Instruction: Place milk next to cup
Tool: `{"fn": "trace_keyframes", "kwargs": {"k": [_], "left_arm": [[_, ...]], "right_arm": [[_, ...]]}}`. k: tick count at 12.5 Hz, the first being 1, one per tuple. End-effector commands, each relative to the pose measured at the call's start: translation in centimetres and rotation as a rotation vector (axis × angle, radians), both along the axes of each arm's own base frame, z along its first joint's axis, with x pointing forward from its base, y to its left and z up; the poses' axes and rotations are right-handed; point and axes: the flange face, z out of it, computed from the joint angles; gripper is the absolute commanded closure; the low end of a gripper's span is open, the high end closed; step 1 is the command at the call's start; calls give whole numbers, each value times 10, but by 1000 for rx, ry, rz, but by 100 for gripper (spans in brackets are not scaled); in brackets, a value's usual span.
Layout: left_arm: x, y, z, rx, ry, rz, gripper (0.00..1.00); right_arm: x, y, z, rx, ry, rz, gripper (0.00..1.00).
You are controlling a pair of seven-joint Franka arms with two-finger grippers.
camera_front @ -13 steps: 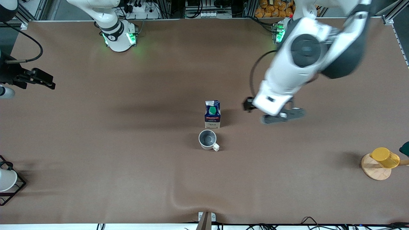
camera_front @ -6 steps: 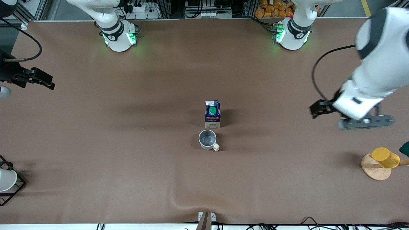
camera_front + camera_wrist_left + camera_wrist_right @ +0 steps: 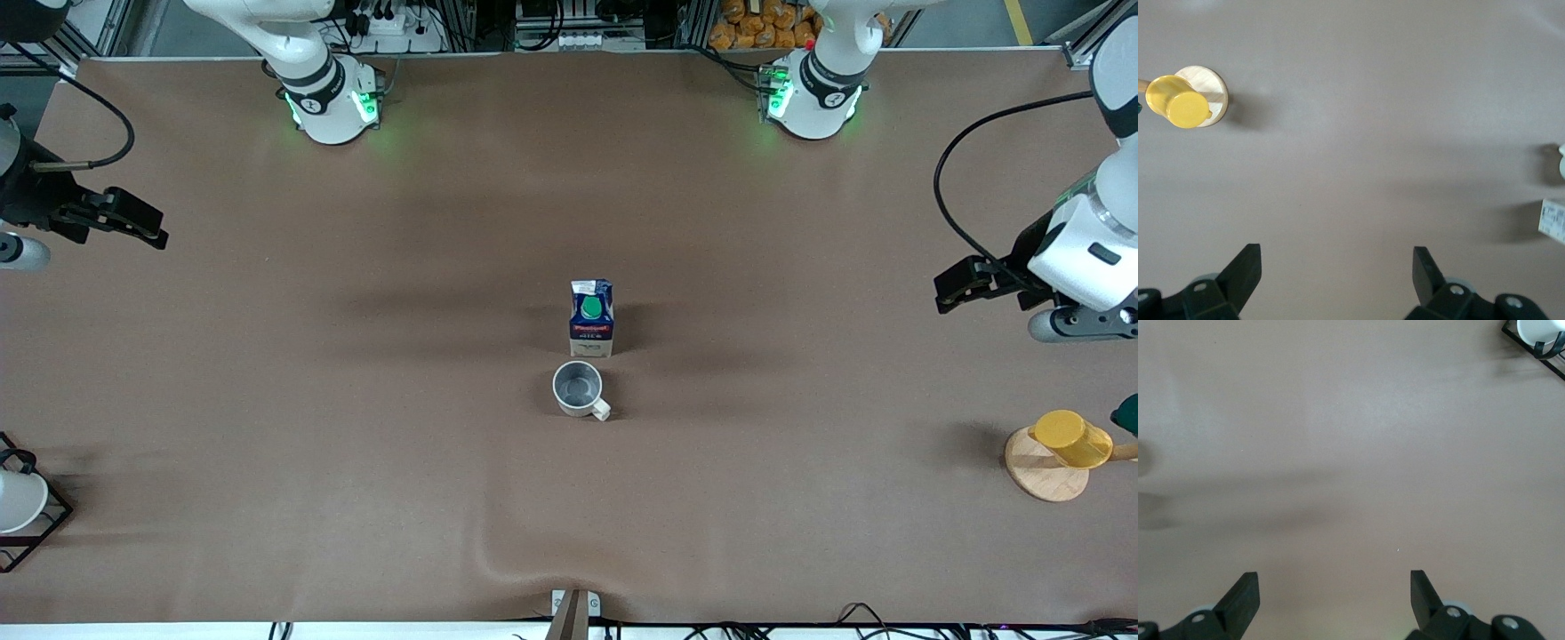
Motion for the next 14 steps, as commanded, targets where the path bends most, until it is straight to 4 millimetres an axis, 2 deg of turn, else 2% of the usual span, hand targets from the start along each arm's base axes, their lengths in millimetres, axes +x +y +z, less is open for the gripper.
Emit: {"fn": "trace_keyframes", "kwargs": {"k": [1, 2, 7, 10, 14], "left_arm": [[-18, 24, 13, -23, 18, -28, 0], [-21, 32, 14, -19, 35, -39, 0], [-39, 35, 33, -7, 26, -42, 0], [-61, 24, 12, 9, 82, -45, 0], [-65, 26, 2, -46, 108, -25, 0]], "right_arm": [[-2, 1, 6, 0, -9, -8, 0], [-3, 1, 8, -1, -12, -8, 0], [-1, 3, 19, 2, -38, -1, 0], [-2, 7, 19, 1, -36, 22, 0], [-2, 3, 19, 2, -33, 68, 0]]}}
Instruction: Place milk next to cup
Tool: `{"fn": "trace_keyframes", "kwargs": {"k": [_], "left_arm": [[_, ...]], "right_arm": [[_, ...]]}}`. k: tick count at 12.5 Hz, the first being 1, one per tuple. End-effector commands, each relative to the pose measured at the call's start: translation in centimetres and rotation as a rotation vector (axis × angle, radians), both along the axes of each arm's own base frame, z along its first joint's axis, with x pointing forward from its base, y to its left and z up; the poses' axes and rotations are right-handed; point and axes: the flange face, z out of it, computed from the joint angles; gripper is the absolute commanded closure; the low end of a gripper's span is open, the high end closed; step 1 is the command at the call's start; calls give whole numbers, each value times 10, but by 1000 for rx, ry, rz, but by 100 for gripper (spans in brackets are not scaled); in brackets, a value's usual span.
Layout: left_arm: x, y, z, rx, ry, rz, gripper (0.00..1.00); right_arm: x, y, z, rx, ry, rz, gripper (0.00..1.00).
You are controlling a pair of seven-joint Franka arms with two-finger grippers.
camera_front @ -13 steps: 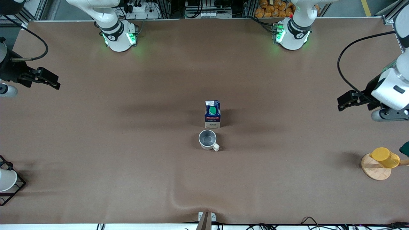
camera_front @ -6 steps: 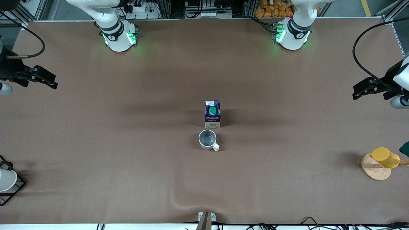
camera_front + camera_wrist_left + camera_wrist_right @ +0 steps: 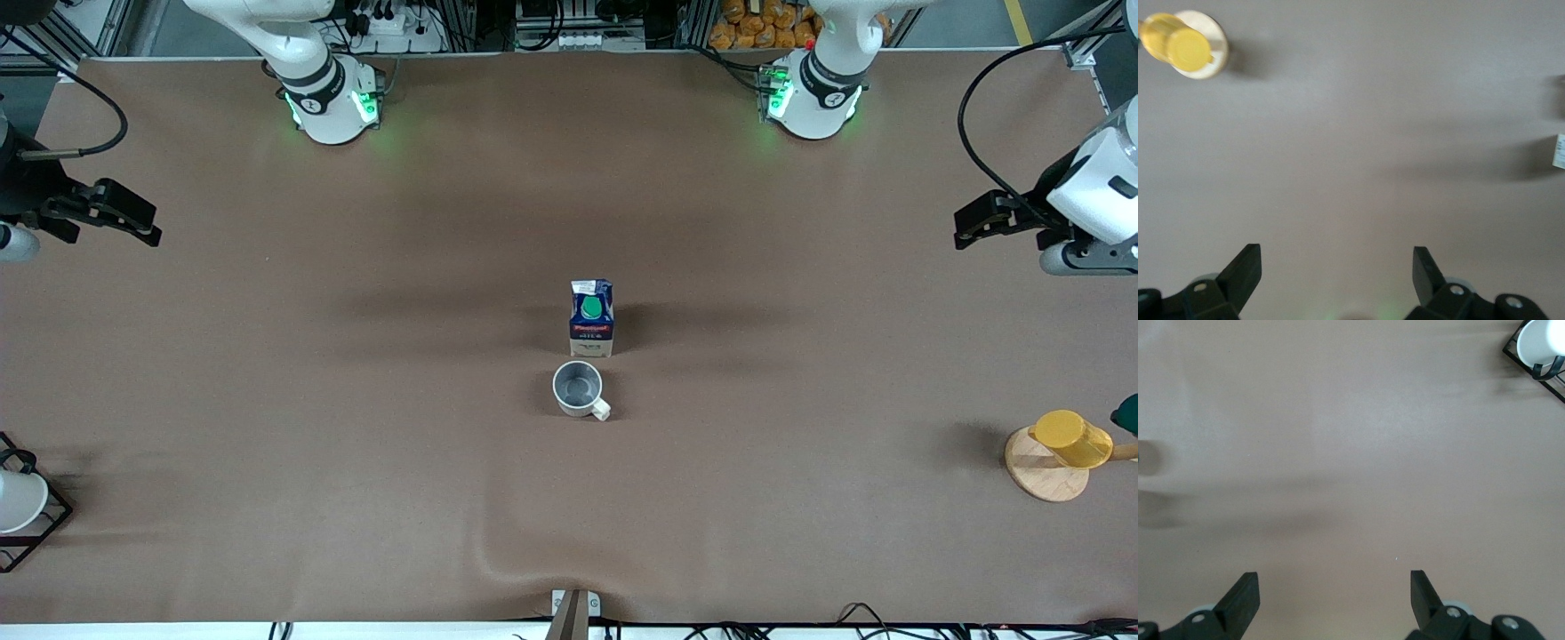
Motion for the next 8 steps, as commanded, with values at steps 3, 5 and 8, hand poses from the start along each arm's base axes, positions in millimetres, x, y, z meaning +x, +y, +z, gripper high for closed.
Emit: {"fn": "trace_keyframes", "kwargs": {"k": [3, 5, 8], "left_arm": [[-10, 18, 6, -29, -10, 9, 0], [-9, 15, 7, -19, -16, -7, 0], [-11, 16, 17, -20, -52, -50, 0]], "right_arm": [[-2, -1, 4, -1, -1, 17, 0], [-2, -3, 4, -1, -1, 14, 0], [-2, -3, 4, -1, 0, 14, 0]]}}
